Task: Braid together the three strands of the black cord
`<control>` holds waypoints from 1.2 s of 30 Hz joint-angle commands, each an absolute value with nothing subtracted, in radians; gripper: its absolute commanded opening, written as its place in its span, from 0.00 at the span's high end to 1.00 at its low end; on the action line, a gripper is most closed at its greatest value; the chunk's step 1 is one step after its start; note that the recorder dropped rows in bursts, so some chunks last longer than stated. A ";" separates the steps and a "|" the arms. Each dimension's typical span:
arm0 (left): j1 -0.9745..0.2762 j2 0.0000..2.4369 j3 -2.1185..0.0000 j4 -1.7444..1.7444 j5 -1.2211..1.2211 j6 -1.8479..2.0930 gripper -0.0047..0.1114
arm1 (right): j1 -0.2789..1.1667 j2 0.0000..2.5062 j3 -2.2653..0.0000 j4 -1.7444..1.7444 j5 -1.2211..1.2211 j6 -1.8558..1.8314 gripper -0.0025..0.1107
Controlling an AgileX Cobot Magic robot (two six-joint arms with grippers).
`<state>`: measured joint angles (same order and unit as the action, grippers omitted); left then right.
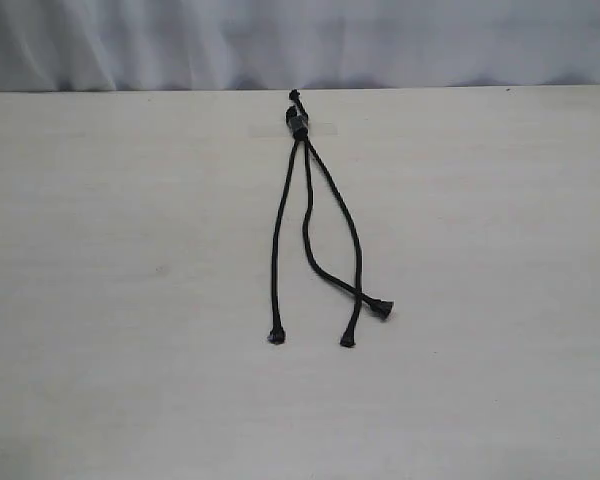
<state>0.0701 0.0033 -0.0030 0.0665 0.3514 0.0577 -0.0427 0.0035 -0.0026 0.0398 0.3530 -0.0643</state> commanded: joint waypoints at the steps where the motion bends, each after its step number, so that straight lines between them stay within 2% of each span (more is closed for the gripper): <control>1: 0.075 0.000 0.000 0.067 0.342 0.057 0.96 | -0.044 0.000 0.000 0.037 0.341 -0.067 0.94; 16: 0.075 0.000 0.000 0.067 0.346 0.057 0.96 | -0.044 0.000 0.000 0.037 0.315 -0.067 0.94; 27: 0.075 0.000 0.000 0.145 0.241 0.057 0.96 | -0.044 0.000 0.000 0.037 -0.105 -0.067 0.94; 36: 0.075 0.000 0.000 0.195 0.157 0.057 0.96 | -0.044 0.000 0.000 0.037 -0.208 -0.064 0.94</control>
